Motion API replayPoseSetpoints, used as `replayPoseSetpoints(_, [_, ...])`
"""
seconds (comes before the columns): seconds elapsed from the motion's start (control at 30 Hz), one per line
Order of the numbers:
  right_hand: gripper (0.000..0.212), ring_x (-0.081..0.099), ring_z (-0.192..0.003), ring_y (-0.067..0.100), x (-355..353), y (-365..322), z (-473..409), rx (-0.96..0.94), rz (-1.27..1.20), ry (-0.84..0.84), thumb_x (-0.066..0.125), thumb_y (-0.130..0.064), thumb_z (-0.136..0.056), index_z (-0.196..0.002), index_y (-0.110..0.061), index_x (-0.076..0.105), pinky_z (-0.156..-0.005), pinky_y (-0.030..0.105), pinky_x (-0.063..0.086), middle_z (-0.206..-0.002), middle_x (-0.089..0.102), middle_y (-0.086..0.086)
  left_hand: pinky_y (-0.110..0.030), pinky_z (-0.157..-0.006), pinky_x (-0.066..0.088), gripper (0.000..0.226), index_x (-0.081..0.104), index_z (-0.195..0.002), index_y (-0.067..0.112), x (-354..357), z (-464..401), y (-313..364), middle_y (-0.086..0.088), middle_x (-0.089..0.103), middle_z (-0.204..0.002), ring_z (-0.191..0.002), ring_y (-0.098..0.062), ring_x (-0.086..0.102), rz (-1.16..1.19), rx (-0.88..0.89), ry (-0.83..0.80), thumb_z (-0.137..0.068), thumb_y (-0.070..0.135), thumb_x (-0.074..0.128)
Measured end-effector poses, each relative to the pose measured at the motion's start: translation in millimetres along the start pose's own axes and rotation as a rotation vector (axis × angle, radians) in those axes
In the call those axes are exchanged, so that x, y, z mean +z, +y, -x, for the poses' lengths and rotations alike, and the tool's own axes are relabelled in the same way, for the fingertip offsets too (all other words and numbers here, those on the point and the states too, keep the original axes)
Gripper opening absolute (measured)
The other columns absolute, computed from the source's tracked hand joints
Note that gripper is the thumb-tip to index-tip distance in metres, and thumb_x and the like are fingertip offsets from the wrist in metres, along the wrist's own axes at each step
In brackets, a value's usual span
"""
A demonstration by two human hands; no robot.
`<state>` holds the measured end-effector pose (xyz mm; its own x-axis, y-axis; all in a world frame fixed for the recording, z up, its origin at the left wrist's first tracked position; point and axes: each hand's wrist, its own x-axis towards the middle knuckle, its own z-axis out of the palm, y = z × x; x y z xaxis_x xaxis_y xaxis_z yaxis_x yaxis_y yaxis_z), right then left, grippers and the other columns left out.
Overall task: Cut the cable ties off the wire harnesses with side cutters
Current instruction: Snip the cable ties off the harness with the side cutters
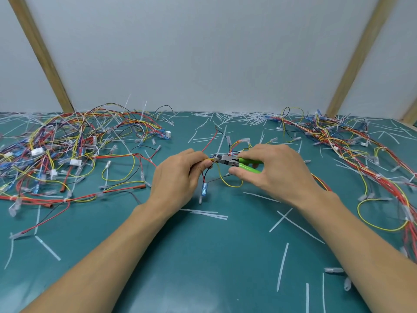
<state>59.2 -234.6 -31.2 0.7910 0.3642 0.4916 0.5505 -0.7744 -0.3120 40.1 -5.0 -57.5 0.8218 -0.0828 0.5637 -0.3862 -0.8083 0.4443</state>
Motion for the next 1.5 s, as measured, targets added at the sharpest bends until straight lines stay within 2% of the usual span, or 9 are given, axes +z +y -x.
replayPoseSetpoints(0.3, [0.040,0.064,-0.088,0.018,3.0,1.2,0.5,0.045,-0.044,-0.006,0.061,-0.072,-0.084,-0.099,-0.039,0.077,-0.078,0.041,0.053,-0.089,0.071,-0.011,-0.032,-0.057,0.039,0.025,0.071,-0.094,0.029,-1.2,-0.1,1.8,0.008,0.060,-0.079,-0.069,-0.015,0.047,-0.031,0.004,0.004,-0.101,0.043,0.052])
replayPoseSetpoints(0.5, [0.039,0.063,-0.089,0.020,2.6,3.1,0.3,0.057,-0.056,-0.012,0.064,-0.068,-0.086,-0.100,-0.034,0.078,-0.080,0.042,0.052,-0.090,0.072,-0.010,-0.031,-0.056,0.034,0.028,0.070,-0.093,0.028,-2.3,0.7,3.3,0.007,0.059,-0.079,-0.069,-0.016,0.047,-0.039,0.012,-0.002,-0.100,0.046,0.050])
replayPoseSetpoints(0.63, [0.035,0.062,-0.084,0.019,1.8,1.2,0.7,0.033,-0.041,-0.030,0.065,-0.066,-0.087,-0.100,-0.037,0.078,-0.076,0.041,0.052,-0.086,0.070,-0.011,-0.030,-0.056,0.029,0.026,0.071,-0.095,0.028,-2.4,0.8,2.8,0.009,0.058,-0.079,-0.069,-0.014,0.045,-0.042,0.004,0.002,-0.101,0.044,0.051])
replayPoseSetpoints(0.8, [0.036,0.060,-0.078,0.019,1.2,0.3,0.8,0.033,0.002,-0.027,0.066,-0.066,-0.087,-0.095,-0.034,0.079,-0.069,0.038,0.051,-0.081,0.070,-0.010,-0.030,-0.057,0.032,0.024,0.071,-0.095,0.029,-1.4,1.5,3.3,0.009,0.060,-0.079,-0.069,-0.014,0.045,-0.040,-0.011,0.003,-0.101,0.043,0.053])
replayPoseSetpoints(0.93, [0.039,0.053,-0.067,0.019,0.2,-2.7,1.2,0.031,0.041,-0.045,0.062,-0.069,-0.087,-0.079,-0.033,0.074,-0.057,0.034,0.040,-0.066,0.062,-0.006,-0.031,-0.058,0.035,0.023,0.069,-0.093,0.028,0.0,2.2,3.4,0.009,0.060,-0.078,-0.070,-0.015,0.047,-0.034,-0.036,0.007,-0.101,0.041,0.053])
replayPoseSetpoints(1.0, [0.051,0.047,-0.060,0.013,-0.4,-5.3,1.7,0.044,0.066,-0.059,0.054,-0.076,-0.087,-0.067,-0.030,0.065,-0.052,0.032,0.031,-0.057,0.052,-0.003,-0.033,-0.059,0.039,0.022,0.069,-0.091,0.028,1.2,2.8,4.3,0.008,0.060,-0.077,-0.070,-0.016,0.048,-0.018,-0.047,0.007,-0.101,0.040,0.053])
replayPoseSetpoints(1.1, [0.067,0.047,-0.058,0.013,0.6,-10.1,2.5,0.070,0.077,-0.072,0.039,-0.078,-0.091,-0.075,-0.022,0.071,-0.050,0.031,0.031,-0.056,0.051,0.002,-0.036,-0.060,0.043,0.022,0.068,-0.088,0.027,1.7,2.8,4.0,0.008,0.060,-0.075,-0.070,-0.018,0.051,0.026,-0.055,0.016,-0.100,0.039,0.056])
replayPoseSetpoints(1.27, [0.061,0.041,-0.058,0.021,0.7,-13.1,1.5,0.066,0.041,-0.056,0.044,-0.067,-0.098,-0.073,-0.017,0.069,-0.051,0.035,0.032,-0.055,0.046,0.007,-0.033,-0.057,0.038,0.022,0.067,-0.085,0.027,1.1,3.2,3.5,0.009,0.055,-0.069,-0.066,-0.014,0.046,0.027,-0.048,0.022,-0.100,0.039,0.056])
replayPoseSetpoints(1.5, [0.061,0.038,-0.060,0.024,-0.4,-14.0,1.6,0.057,0.019,-0.045,0.044,-0.069,-0.095,-0.078,-0.019,0.075,-0.049,0.033,0.029,-0.054,0.045,0.009,-0.031,-0.055,0.033,0.022,0.066,-0.083,0.028,0.6,4.2,3.7,0.010,0.052,-0.066,-0.063,-0.013,0.043,0.041,-0.040,0.028,-0.100,0.039,0.057])
